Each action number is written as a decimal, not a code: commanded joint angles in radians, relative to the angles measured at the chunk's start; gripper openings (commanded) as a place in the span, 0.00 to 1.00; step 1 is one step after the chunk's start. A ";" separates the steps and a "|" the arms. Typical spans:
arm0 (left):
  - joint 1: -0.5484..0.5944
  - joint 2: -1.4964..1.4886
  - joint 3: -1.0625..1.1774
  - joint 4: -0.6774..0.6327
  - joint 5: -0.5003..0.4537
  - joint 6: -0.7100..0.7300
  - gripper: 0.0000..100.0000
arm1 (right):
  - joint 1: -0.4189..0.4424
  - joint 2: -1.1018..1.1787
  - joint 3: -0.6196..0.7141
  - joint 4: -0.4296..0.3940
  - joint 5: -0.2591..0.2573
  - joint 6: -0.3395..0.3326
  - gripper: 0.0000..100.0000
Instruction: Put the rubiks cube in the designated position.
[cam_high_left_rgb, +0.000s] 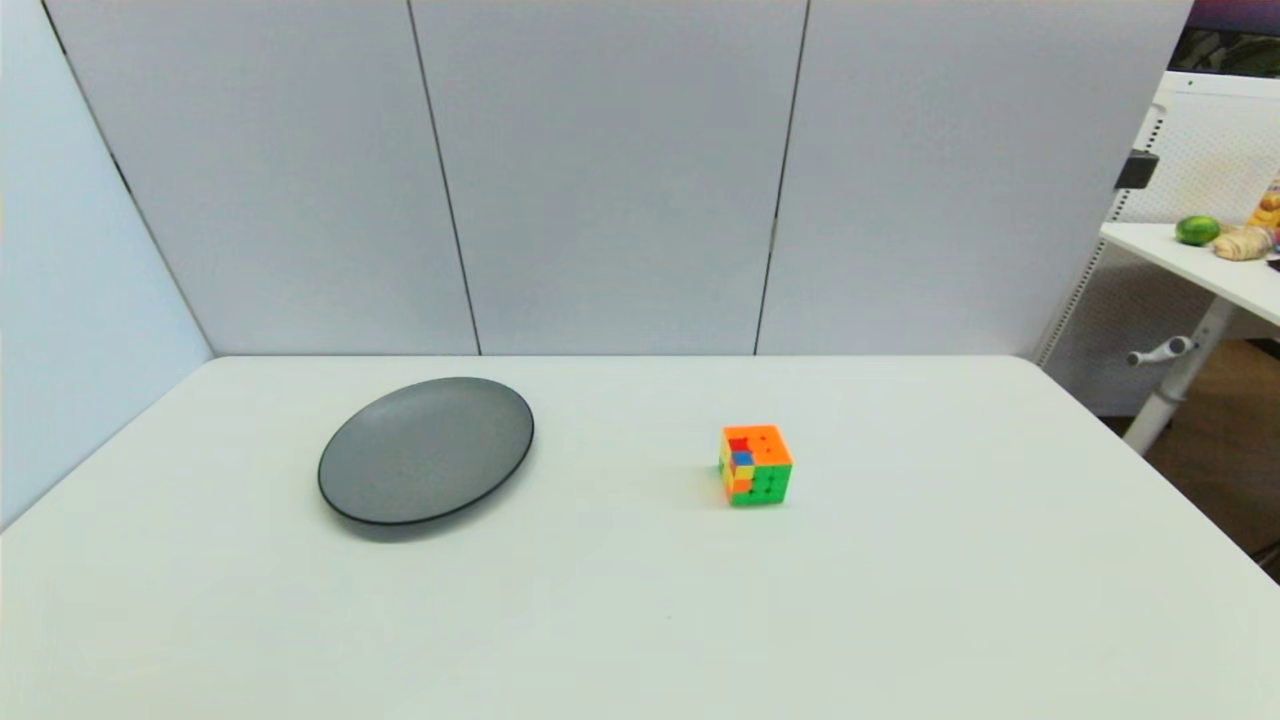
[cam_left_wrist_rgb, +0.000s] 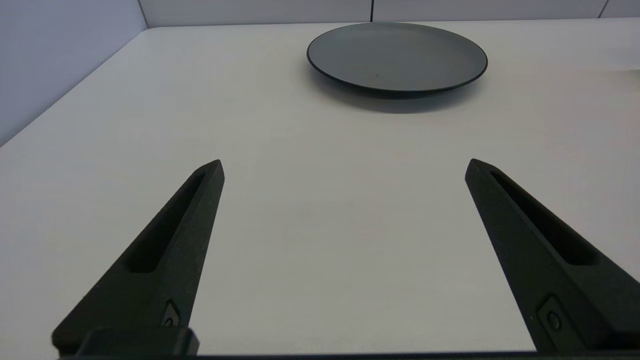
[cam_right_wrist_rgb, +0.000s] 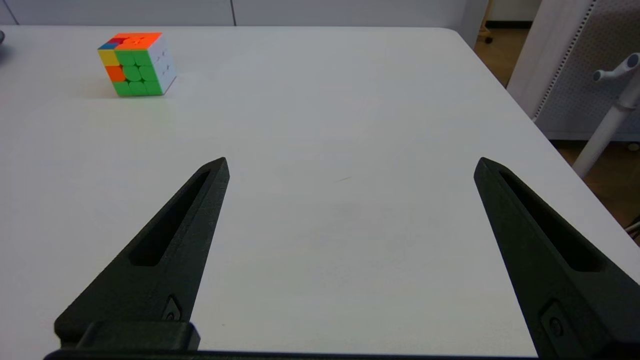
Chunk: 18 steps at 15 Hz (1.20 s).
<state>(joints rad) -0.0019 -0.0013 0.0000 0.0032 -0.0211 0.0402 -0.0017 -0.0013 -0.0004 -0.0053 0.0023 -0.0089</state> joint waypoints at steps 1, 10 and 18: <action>0.000 0.001 0.000 0.000 0.000 0.000 1.00 | 0.000 0.001 0.000 -0.001 0.001 0.000 1.00; -0.001 0.165 -0.043 -0.034 0.026 -0.059 1.00 | 0.000 0.001 0.000 -0.001 0.001 0.000 1.00; -0.182 1.023 -0.647 -0.150 -0.161 0.216 1.00 | 0.000 0.001 0.000 -0.001 0.001 0.000 1.00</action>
<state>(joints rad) -0.0572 0.6426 -0.4232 -0.0947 -0.1038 0.1630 -0.0017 -0.0013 0.0000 -0.0053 0.0028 -0.0089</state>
